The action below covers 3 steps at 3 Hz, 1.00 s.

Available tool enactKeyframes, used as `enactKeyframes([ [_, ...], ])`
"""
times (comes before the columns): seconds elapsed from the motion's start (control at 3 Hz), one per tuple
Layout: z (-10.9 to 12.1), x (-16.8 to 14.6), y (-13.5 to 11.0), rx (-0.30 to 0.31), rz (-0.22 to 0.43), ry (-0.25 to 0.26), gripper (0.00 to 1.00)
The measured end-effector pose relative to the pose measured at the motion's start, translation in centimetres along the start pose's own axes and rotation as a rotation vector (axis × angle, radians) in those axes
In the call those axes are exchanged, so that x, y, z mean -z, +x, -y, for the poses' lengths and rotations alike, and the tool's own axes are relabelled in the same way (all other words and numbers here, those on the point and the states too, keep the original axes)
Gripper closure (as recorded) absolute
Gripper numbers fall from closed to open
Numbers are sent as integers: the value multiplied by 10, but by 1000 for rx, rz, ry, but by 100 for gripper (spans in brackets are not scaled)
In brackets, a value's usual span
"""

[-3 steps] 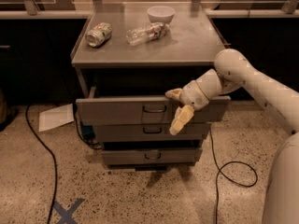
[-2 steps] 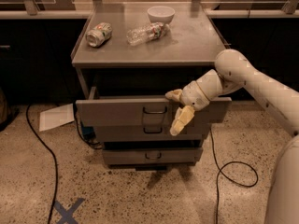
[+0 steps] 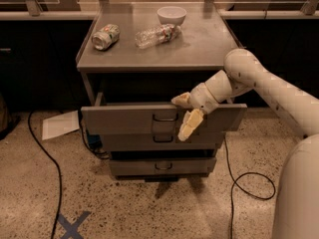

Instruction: Open top drawer

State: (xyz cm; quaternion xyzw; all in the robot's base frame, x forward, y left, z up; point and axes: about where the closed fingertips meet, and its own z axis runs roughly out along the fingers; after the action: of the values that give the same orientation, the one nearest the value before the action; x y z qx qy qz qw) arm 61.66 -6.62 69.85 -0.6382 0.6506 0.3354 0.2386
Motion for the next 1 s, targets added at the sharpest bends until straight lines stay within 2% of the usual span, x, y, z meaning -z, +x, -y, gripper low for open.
enactKeyframes([
  [0.33,10,1,-2,10,-4,1,0],
  [0.67,-2,-14,4,-11,-7,-54,0],
  [1.0,-4,-12,0,-14,-6,-58,0],
])
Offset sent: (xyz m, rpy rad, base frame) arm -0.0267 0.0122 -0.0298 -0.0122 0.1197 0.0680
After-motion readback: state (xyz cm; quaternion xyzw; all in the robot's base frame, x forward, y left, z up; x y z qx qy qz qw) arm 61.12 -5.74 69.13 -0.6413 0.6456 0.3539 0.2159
